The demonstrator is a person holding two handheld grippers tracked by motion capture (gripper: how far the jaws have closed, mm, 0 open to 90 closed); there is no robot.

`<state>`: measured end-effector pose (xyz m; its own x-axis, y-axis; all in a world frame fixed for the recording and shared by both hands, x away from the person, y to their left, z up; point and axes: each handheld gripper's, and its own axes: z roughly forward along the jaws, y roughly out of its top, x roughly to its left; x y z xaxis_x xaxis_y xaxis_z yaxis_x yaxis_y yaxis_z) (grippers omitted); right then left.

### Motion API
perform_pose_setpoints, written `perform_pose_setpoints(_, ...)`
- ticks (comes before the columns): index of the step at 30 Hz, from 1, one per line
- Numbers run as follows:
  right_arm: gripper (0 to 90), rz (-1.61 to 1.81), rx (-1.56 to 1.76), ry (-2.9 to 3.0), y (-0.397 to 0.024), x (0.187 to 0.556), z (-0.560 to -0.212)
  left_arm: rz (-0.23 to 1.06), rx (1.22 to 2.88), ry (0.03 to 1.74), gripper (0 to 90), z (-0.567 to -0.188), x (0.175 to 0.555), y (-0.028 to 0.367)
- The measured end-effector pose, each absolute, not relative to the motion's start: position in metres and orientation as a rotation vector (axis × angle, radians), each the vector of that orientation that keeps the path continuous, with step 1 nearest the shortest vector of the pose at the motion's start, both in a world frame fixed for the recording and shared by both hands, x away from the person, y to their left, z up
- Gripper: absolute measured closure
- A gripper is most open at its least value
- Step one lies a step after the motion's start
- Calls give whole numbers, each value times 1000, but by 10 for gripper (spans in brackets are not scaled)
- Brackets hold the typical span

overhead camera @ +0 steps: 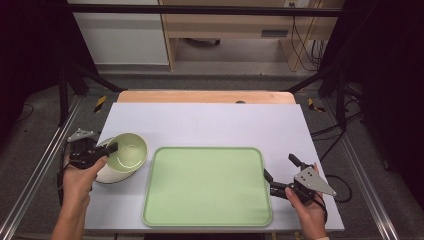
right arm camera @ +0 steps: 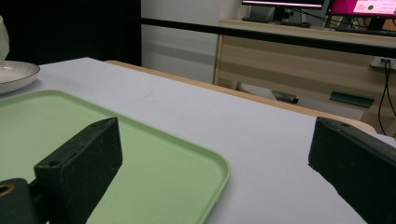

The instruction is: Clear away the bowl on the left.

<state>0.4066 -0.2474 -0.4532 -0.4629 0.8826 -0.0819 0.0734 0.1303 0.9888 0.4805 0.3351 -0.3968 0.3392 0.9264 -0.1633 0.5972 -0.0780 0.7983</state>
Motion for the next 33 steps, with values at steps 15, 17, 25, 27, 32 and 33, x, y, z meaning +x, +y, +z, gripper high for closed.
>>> perform_pose_setpoints(15,30,1411,936,1683,-248,406,-454,457,1849,1235,823,-390,478,290)
perform_pose_setpoints(17,30,1412,939,1679,-248,406,-453,449,1860,1224,824,-391,478,284)
perform_pose_setpoints(25,30,1415,932,1689,-245,406,-454,416,1905,1176,823,-395,477,265)
perform_pose_setpoints(27,30,1419,937,1685,-246,406,-454,398,1921,1152,823,-397,475,257)
perform_pose_setpoints(32,30,1414,933,1685,-247,406,-453,366,1942,1123,823,-400,475,243)
perform_pose_setpoints(33,30,1416,935,1681,-247,405,-453,362,1943,1120,823,-400,475,241)
